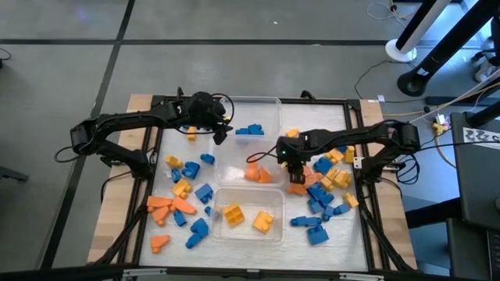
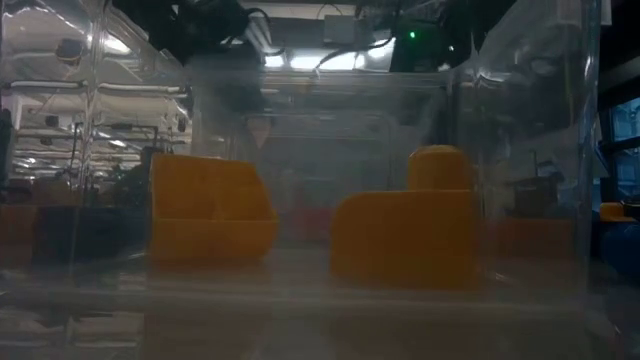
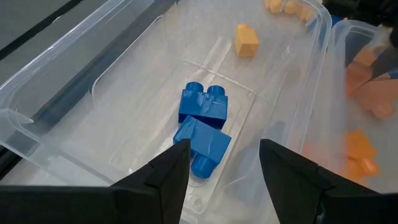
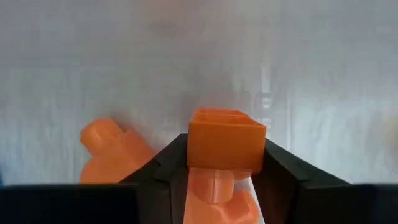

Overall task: Sort blocks
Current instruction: Put the orange game piece into the middle transparent bin

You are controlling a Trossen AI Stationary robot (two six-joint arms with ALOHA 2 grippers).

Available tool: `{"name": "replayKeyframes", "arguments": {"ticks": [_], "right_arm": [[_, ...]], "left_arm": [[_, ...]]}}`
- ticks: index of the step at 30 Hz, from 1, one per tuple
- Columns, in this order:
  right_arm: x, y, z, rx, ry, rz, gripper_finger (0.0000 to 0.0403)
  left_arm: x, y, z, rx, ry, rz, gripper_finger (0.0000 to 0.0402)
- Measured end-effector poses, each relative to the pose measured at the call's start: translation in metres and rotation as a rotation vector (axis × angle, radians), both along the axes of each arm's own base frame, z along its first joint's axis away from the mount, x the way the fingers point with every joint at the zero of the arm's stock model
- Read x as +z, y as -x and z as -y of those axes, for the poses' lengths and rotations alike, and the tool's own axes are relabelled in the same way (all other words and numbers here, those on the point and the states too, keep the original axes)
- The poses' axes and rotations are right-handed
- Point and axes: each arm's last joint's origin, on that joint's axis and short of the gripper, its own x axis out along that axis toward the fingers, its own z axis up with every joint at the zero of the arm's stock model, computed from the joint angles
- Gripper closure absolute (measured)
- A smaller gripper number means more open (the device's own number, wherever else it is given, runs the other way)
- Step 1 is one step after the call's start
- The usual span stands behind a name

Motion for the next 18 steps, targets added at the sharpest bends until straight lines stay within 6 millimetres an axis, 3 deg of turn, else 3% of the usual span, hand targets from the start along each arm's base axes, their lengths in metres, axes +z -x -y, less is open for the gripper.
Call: {"name": "replayKeyframes", "arguments": {"ticks": [9,18], "right_arm": [[0.044,-0.007,0.002,-0.003,0.034,-0.031,0.0257],[0.110,-0.003,0.003,0.004,0.083,-0.077,0.0255]], "left_arm": [[0.004,0.000,-0.001,0.001,-0.010,0.016,0.0219],[0.054,0.022,0.002,0.013,-0.070,0.084,0.0219]]}}
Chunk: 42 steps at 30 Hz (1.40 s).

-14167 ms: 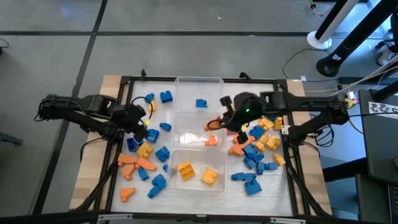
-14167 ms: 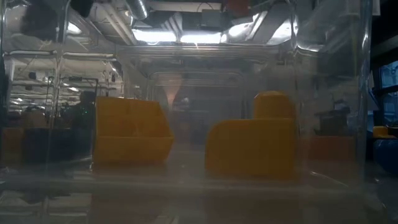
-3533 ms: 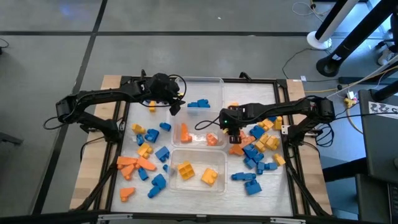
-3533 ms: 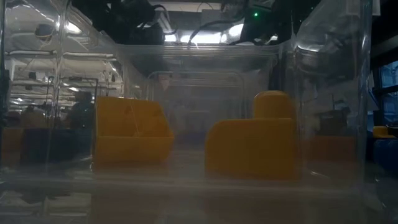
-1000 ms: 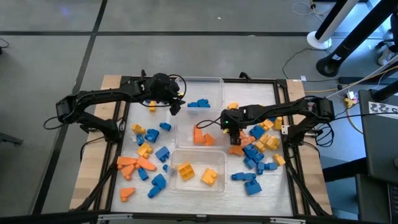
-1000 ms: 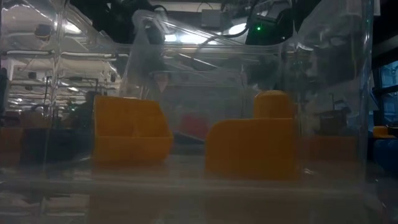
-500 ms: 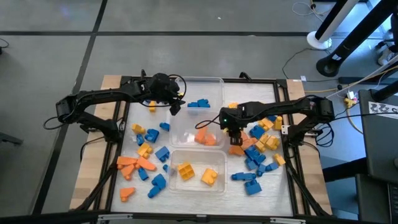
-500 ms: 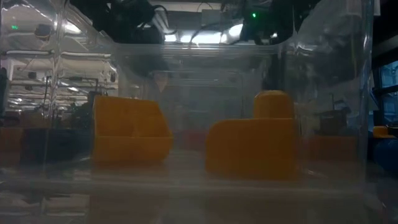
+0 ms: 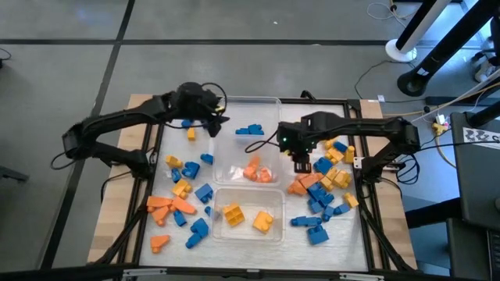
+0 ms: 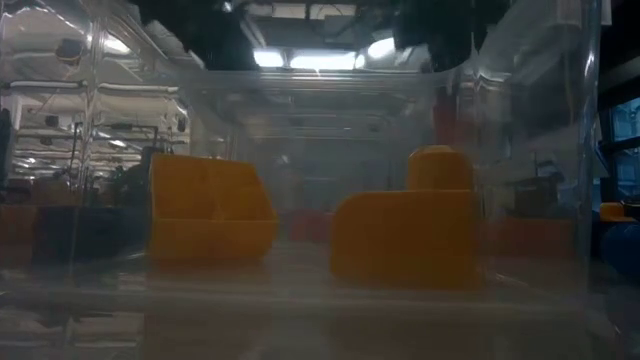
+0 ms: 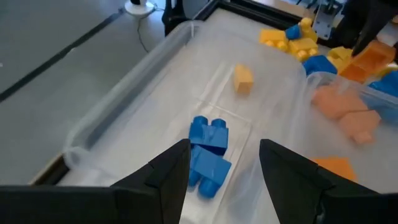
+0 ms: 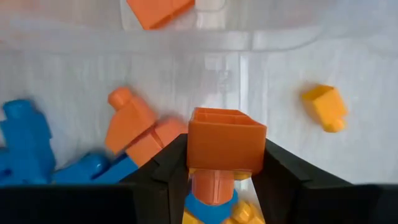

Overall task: Sort blocks
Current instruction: Put the orange game piece into the middle transparent bin

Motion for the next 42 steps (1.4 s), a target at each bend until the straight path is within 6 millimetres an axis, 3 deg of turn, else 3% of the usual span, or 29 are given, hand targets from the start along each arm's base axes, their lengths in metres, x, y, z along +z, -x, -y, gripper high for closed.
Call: {"name": "replayKeyframes", "arguments": {"ticks": [3,9,17,23,31,36,42], "right_arm": [[0.024,-0.001,0.000,0.000,0.005,0.057,0.0254],[0.067,-0.009,0.001,0.001,0.027,0.270,0.0254],[0.091,-0.032,0.003,0.066,0.079,0.577,0.0254],[0.082,-0.052,0.003,0.123,0.066,0.619,0.0253],[0.045,-0.080,-0.007,0.212,-0.102,0.528,0.0253],[0.027,-0.093,-0.014,0.267,-0.114,0.486,0.0252],[0.017,-0.099,-0.012,0.341,-0.068,0.471,0.0213]], "left_arm": [[0.015,0.017,0.006,0.010,-0.004,0.002,0.0219],[0.025,0.056,0.027,0.014,0.040,-0.070,0.0219],[0.019,0.094,0.047,0.156,0.227,-0.187,0.0219],[-0.003,0.100,0.048,0.251,0.269,-0.328,0.0219],[-0.035,0.100,0.047,0.241,0.287,-0.438,0.0219],[-0.044,0.099,0.045,0.222,0.236,-0.471,0.0219],[-0.059,0.098,0.043,0.210,0.137,-0.533,0.0219]]}}
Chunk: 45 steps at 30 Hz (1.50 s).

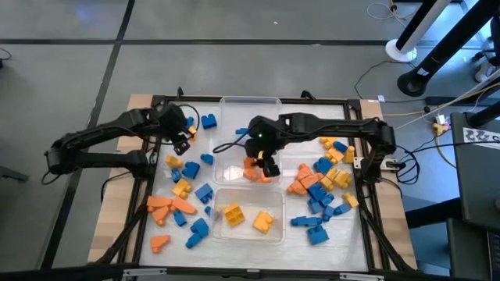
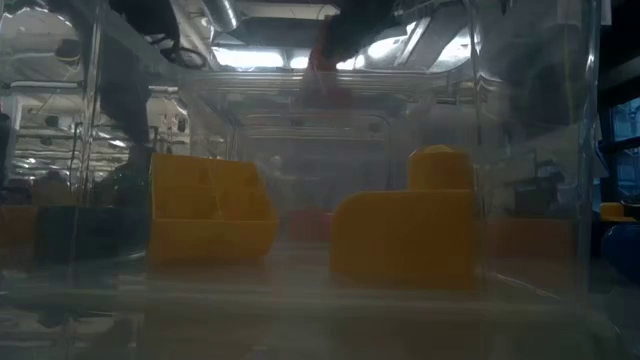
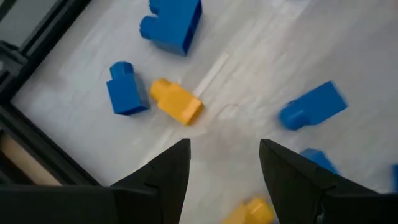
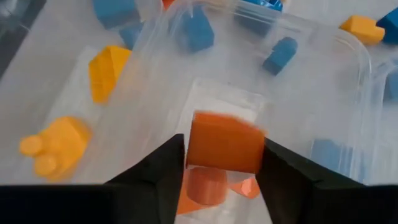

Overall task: Sort blocks
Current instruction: Put the orange game piece into the middle transparent bin, then put the yellow game piece into the bottom transparent bin

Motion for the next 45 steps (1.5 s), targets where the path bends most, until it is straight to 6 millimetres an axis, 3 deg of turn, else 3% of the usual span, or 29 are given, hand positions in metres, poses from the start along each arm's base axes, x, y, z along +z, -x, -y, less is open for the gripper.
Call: {"name": "replayKeyframes", "arguments": {"ticks": [9,14,19,27,36,41,45], "right_arm": [[-0.001,0.000,0.009,-0.052,0.050,-0.006,0.0146],[0.003,0.005,0.019,-0.052,0.014,-0.005,0.0146],[0.012,0.022,0.032,-0.032,0.005,-0.067,0.0150],[0.041,0.040,0.053,-0.012,0.116,-0.084,0.0150],[0.067,0.058,0.060,0.055,0.270,-0.133,0.0150],[0.067,0.061,0.061,0.085,0.334,-0.165,0.0150],[0.067,0.062,0.060,0.128,0.356,-0.165,0.0150]], "left_arm": [[-0.015,-0.007,-0.003,-0.054,0.004,-0.061,0.0219],[-0.023,-0.016,-0.001,-0.093,0.030,-0.109,0.0219],[-0.032,-0.026,0.001,-0.124,0.055,-0.160,0.0219],[-0.036,-0.038,-0.004,-0.098,0.046,-0.194,0.0219],[-0.027,-0.047,-0.016,0.230,0.035,-0.003,0.0219],[-0.028,-0.044,-0.020,0.595,0.159,0.132,0.0219],[-0.030,-0.041,-0.016,0.613,0.364,0.131,0.0219]]}}
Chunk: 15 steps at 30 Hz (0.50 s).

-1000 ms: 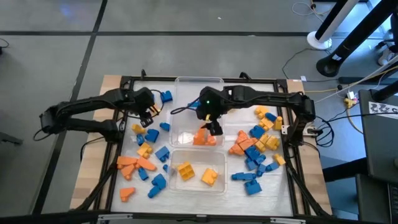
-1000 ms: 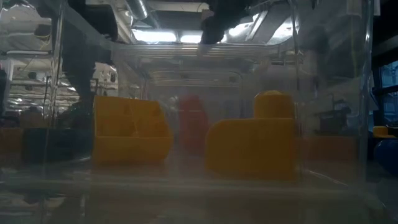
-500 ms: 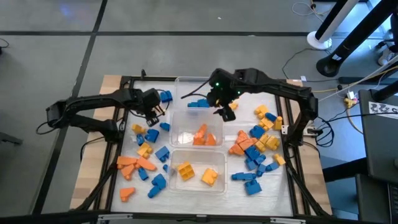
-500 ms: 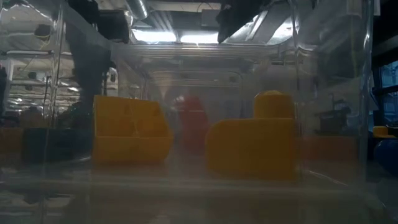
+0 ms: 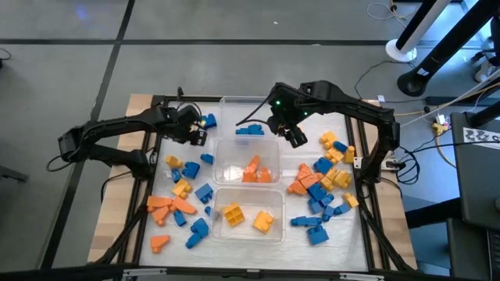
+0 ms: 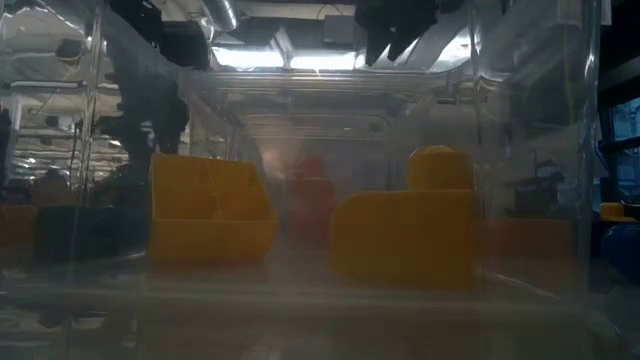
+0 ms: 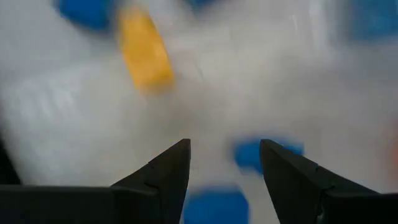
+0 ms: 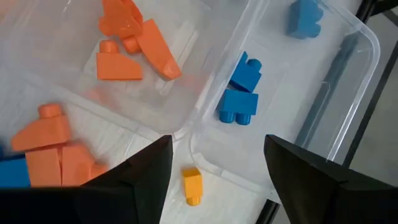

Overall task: Sort blocks
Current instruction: Put the yellow game piece into the bottom transparent bin

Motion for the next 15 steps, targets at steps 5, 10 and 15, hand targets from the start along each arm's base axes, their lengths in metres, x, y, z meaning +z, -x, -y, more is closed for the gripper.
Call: {"name": "replayKeyframes", "arguments": {"ticks": [5,10,15], "right_arm": [[0.000,0.000,0.000,0.047,0.022,-0.002,0.0150],[0.000,0.000,0.000,0.070,0.033,-0.003,0.0150],[0.000,0.000,0.000,0.070,0.033,-0.003,0.0150]], "left_arm": [[-0.002,0.007,0.010,-0.005,0.256,0.006,0.0219],[-0.004,0.021,0.019,0.011,0.356,-0.134,0.0219],[-0.003,0.030,0.023,0.016,0.402,-0.222,0.0219]]}}
